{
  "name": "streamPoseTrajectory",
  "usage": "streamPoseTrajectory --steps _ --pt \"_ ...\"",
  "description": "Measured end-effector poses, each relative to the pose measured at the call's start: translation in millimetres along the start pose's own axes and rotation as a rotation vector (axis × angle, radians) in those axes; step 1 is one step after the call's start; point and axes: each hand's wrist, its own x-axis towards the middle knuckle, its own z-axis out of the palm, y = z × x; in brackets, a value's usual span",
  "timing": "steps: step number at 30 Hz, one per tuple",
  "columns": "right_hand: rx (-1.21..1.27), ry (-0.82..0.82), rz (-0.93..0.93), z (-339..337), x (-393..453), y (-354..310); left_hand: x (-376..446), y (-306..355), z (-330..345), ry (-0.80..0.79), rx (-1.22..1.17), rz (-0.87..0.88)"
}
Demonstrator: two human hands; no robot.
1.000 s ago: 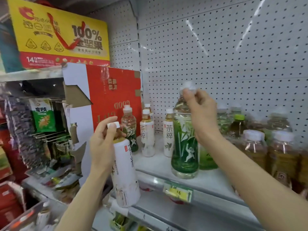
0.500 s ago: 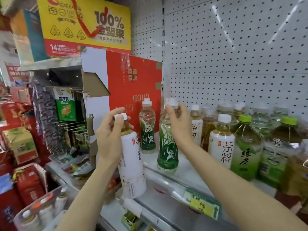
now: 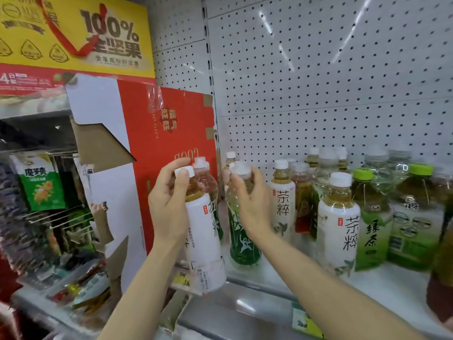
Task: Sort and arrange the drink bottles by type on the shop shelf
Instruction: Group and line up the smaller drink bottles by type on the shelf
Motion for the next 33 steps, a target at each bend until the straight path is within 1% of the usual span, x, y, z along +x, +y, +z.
streamPoseTrajectory --steps 5,9,11,13,14,15,17,18,20,21,23,24,26,28,30,31,33 --pt "-0.064 0.037 -0.002 13.3 5.6 9.8 5.6 -2.2 1.5 -0.040 -0.110 -0.016" --pt "-0.132 -0.011 0.013 3.3 5.7 8.2 10.9 0.4 7.7 -0.103 -0.218 -0.045" --pt "-0.169 0.033 -0.039 -9.8 -3.7 1.3 14.0 0.6 10.6 -0.138 -0.283 -0.057" --pt "-0.124 0.105 -0.126 -27.3 -26.4 -11.5 15.7 4.2 13.9 -0.157 -0.333 -0.050" --pt "-0.074 0.096 -0.160 -35.4 -40.9 -17.1 16.3 7.6 16.4 -0.162 -0.355 -0.035" --pt "-0.028 0.042 -0.170 -41.2 -55.1 -22.7 16.5 11.8 20.8 -0.170 -0.385 -0.023" --pt "0.011 -0.117 -0.151 -44.4 -77.9 -30.4 15.2 22.8 35.9 -0.204 -0.456 -0.031" --pt "0.018 -0.164 -0.134 -43.9 -84.6 -31.3 13.5 28.0 45.4 -0.231 -0.476 -0.042" --pt "0.024 -0.146 -0.084 -45.7 -88.3 -32.0 10.1 37.6 64.4 -0.321 -0.457 -0.054" --pt "0.030 -0.113 -0.051 -49.0 -87.5 -30.6 10.9 39.5 72.7 -0.390 -0.411 -0.052" --pt "0.024 -0.048 0.014 -60.1 -87.3 -27.1 23.1 38.8 83.5 -0.527 -0.230 -0.016" --pt "0.012 -0.020 0.038 -67.1 -88.5 -23.9 35.7 37.0 86.7 -0.561 -0.122 0.025" --pt "-0.004 0.026 0.085 -80.7 -95.5 -20.6 69.5 34.3 91.6 -0.577 0.106 0.097" --pt "0.015 0.060 0.132 -91.2 -105.9 -21.1 101.5 33.9 101.0 -0.663 0.396 0.150" --pt "0.040 0.118 0.192 -99.8 -116.5 -23.2 120.5 32.3 119.3 -0.844 0.666 0.168" --pt "0.049 0.151 0.221 -103.7 -121.5 -23.7 124.3 31.0 130.4 -0.950 0.764 0.153" --pt "0.059 0.204 0.219 -111.3 -131.3 -24.8 123.1 27.6 153.5 -1.150 0.855 0.077"
